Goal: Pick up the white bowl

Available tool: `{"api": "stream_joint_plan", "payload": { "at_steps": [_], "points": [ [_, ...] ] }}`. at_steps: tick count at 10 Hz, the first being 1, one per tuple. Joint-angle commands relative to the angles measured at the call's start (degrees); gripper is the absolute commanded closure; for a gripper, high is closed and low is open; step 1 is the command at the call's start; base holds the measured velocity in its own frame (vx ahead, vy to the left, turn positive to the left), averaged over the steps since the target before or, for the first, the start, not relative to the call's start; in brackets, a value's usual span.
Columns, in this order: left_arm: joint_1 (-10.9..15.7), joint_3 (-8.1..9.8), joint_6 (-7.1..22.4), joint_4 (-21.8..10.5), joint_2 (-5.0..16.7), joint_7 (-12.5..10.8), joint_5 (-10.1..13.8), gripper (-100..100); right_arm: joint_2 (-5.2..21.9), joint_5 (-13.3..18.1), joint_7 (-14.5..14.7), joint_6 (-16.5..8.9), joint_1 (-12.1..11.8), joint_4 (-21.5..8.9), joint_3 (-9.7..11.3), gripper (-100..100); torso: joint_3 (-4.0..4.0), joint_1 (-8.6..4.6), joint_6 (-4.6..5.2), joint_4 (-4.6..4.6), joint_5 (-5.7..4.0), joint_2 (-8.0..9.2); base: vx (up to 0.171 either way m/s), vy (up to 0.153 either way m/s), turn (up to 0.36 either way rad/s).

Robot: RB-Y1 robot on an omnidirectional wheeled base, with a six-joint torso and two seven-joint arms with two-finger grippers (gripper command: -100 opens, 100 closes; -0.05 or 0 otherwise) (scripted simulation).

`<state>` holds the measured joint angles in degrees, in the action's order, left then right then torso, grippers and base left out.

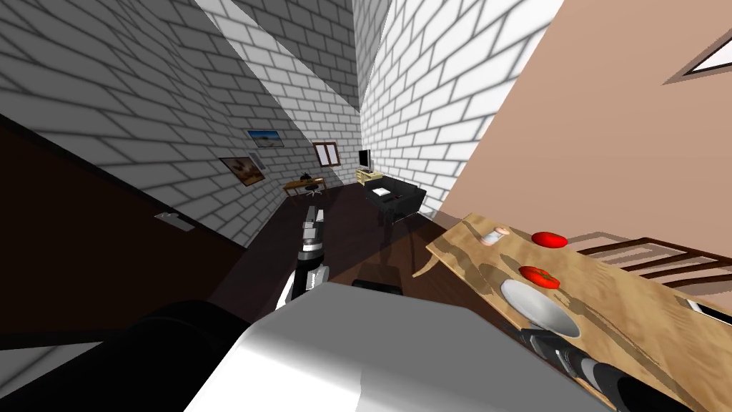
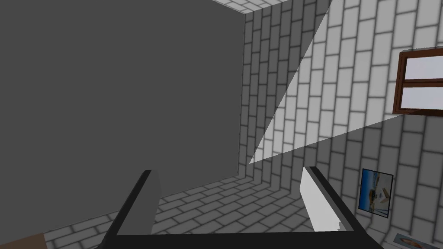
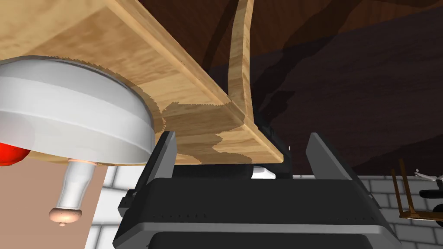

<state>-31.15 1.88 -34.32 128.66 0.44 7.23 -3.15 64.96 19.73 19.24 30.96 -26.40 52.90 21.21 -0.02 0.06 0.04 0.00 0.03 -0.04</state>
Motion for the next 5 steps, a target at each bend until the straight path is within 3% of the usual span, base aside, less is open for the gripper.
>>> {"api": "stream_joint_plan", "payload": {
  "at_steps": [1,5],
  "points": [
    [0.00,0.00,0.00,0.00,0.00,0.00,0.00,0,1.13,0.89,0.13,-0.03,0.65,-2.81,1.16,-100,0.00,0.00,0.00,0.00,0.00,0.00,0.039,0.017,0.108],
    [0.00,0.00,0.00,0.00,0.00,0.00,0.00,0,4.75,3.43,-0.04,0.55,1.47,-10.02,4.82,-100,-0.07,-0.11,-0.02,-0.02,-0.02,-0.12,0.068,-0.005,0.155]
  ]
}}
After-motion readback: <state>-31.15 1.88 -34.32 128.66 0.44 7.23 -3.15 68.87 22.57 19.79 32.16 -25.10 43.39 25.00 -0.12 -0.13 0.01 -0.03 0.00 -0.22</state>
